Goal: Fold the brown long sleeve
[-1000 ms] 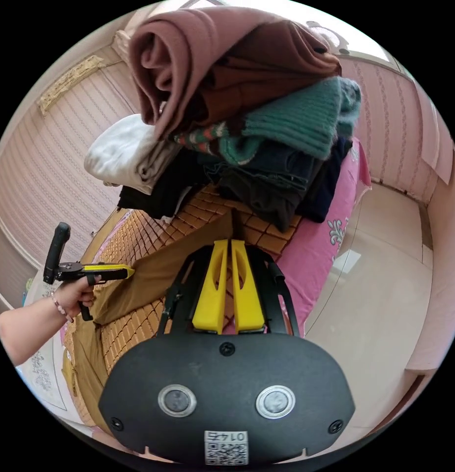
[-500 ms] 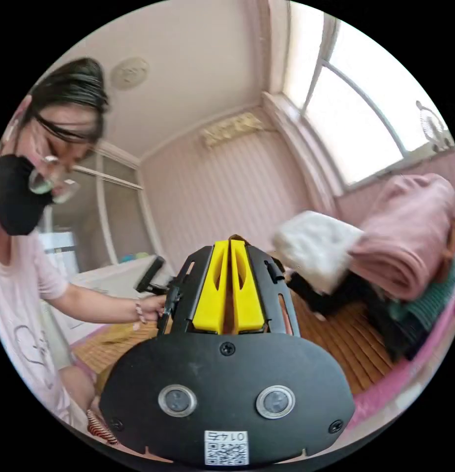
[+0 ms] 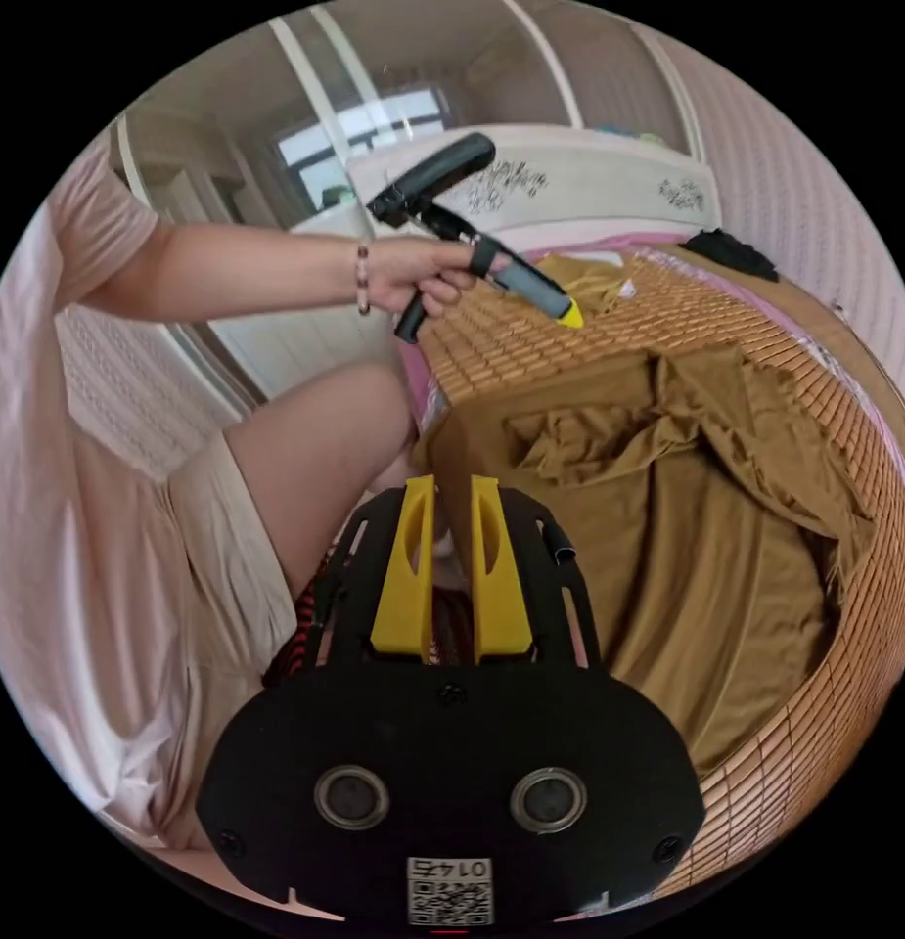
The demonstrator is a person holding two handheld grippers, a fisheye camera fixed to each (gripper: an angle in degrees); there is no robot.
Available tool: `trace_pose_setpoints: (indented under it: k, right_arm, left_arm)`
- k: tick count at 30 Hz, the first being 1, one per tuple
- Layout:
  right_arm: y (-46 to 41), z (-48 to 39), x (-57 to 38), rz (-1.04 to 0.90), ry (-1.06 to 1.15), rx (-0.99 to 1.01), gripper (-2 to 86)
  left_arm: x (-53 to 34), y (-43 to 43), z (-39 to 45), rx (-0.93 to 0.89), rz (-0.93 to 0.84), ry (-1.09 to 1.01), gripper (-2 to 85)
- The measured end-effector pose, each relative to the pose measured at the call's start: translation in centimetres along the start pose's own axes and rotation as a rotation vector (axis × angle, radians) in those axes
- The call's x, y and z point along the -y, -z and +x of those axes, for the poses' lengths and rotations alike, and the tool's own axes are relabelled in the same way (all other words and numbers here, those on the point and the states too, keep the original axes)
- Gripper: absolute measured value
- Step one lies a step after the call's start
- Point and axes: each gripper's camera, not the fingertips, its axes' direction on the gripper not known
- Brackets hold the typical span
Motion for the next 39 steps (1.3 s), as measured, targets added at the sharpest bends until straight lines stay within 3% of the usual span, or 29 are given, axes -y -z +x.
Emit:
trace_pose_setpoints:
  k: [10, 15, 19, 27, 32, 39]
  right_arm:
    - [0.5, 6.1, 1.8, -0.050, -0.212, -0.215, 6.8]
    - [-5.4, 3.7, 7.9, -0.084, -0.047, -0.206, 9.5]
    - [-11.0, 4.6, 10.0, -0.266, -0.044, -0.306, 2.3]
    - [-3.2, 0.8, 12.6, -0.124, 0.047, -0.293, 0.8]
    - [-2.5, -2.7, 14.4, -0.148, 0.146, -0.427, 0.8]
    - [-4.4, -2.9, 16.8, -0.154, 0.130, -0.266, 1.3]
  left_arm:
    - [-5.3, 1.1, -1.7, -0.111, -0.191, 0.065, 7.5]
    - [-4.3, 0.8, -1.2, -0.150, -0.206, 0.083, 5.7]
    - [-3.6, 1.9, -0.9, -0.081, -0.217, 0.007, 1.3]
    - [-2.7, 8.1, 0.6, -0.130, -0.191, -0.139, -1.0]
    - [-3.0, 14.0, 0.4, -0.249, -0.142, -0.128, -1.0]
    - [-3.5, 16.9, -0.5, -0.239, -0.178, -0.173, -1.0]
